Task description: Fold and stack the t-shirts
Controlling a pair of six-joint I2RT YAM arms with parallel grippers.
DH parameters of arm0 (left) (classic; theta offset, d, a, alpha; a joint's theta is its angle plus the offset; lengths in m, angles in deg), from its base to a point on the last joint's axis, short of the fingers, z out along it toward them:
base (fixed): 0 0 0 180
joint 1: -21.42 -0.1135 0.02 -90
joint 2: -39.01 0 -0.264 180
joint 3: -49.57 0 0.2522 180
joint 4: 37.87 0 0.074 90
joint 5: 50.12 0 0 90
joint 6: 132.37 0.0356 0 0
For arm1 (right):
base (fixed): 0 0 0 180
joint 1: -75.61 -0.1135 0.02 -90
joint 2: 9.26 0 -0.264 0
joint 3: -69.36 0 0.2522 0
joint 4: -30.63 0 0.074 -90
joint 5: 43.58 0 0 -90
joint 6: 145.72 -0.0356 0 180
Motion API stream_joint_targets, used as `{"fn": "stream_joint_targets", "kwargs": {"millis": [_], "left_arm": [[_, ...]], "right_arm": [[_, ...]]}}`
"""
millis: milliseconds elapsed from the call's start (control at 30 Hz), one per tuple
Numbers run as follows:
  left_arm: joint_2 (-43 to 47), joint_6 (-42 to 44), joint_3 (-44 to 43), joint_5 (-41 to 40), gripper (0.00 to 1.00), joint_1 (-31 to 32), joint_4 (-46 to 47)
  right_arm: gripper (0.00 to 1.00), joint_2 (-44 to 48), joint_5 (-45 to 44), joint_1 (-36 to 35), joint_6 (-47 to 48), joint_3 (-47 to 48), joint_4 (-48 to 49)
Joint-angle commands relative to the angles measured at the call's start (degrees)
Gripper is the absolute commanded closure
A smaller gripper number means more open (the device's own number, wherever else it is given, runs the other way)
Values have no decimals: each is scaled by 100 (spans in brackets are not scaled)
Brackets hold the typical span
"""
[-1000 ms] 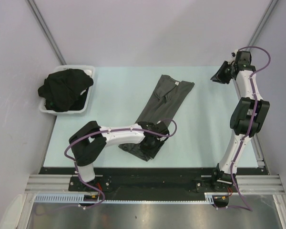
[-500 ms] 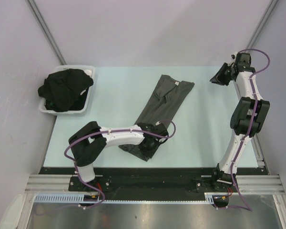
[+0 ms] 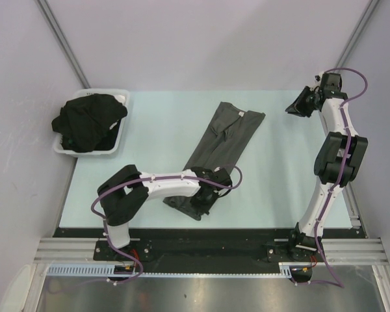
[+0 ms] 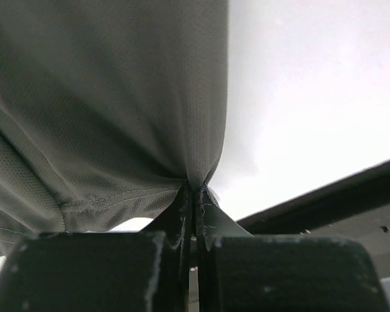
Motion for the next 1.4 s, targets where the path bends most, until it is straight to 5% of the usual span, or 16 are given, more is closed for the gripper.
{"fn": "stream_joint_targets", "kwargs": {"millis": [0, 833, 1133, 1367], "left_arm": [[-181, 331, -570, 563, 100, 181, -227], [-1131, 1308, -2565, 960, 100, 761, -1027], [-1175, 1360, -2881, 828, 68, 753, -1088], [-1175, 1475, -3233, 548, 63, 744, -1334]], "right_arm": [[78, 302, 67, 39, -41, 105, 143], [78, 117, 111, 197, -172, 623, -139], [78, 38, 155, 206, -146, 632, -200], [77, -23, 138, 206, -164, 790, -227]]}}
